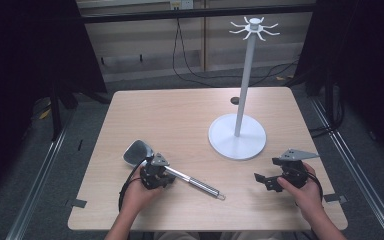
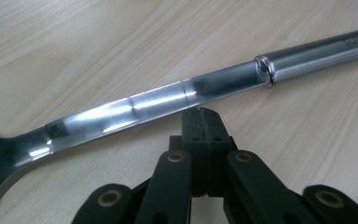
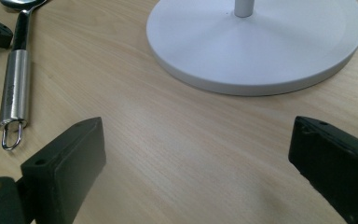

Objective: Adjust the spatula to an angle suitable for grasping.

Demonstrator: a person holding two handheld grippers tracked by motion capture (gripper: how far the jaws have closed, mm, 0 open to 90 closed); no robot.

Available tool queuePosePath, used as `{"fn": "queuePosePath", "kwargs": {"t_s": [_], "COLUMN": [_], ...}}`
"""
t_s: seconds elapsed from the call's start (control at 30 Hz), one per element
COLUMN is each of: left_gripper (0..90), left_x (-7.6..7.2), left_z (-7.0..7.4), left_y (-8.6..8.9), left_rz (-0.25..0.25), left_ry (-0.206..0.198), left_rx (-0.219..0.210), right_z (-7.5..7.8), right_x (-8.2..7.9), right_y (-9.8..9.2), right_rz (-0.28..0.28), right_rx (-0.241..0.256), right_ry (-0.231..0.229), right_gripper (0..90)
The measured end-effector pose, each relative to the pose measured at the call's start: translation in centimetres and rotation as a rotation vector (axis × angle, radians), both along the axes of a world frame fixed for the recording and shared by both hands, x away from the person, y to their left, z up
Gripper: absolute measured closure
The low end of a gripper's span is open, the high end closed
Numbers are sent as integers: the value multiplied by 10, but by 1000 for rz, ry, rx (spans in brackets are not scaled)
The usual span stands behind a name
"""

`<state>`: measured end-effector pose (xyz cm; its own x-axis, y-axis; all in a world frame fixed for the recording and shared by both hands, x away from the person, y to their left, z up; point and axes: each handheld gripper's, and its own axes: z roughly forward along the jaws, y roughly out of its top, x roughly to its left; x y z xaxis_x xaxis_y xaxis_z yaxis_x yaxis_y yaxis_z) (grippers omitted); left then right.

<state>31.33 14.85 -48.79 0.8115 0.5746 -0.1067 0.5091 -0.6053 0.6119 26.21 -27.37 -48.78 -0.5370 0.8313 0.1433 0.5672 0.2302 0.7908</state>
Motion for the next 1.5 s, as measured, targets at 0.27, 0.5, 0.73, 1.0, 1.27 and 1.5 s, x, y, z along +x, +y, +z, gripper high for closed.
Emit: {"fn": "queuePosePath", "kwargs": {"t_s": [0.27, 0.5, 0.73, 1.0, 1.27, 1.5], "left_gripper": [899, 892, 889, 882, 886, 885], "left_x": [4, 7, 12, 17, 21, 24], "left_z": [-1, -2, -3, -4, -6, -8], "left_y": [-9, -12, -16, -18, -17, -15], "left_rz": [-12, -5, 2, 22, 43, 66], "left_ry": [-7, -19, -36, -45, -52, -49], "left_rx": [13, 7, 2, -9, -16, -41], "right_z": [-1, -1, -2, -5, -6, -6], "right_x": [-5, -9, -12, -14, -14, -14], "right_y": [-6, -10, -14, -17, -14, -14], "right_rz": [-16, -32, -42, -53, -40, -40], "right_rx": [-1, 0, 3, 1, -7, -3], "right_ry": [4, 7, 10, 18, 19, 17], "right_gripper": [35, 35, 35, 35, 36, 36]}}
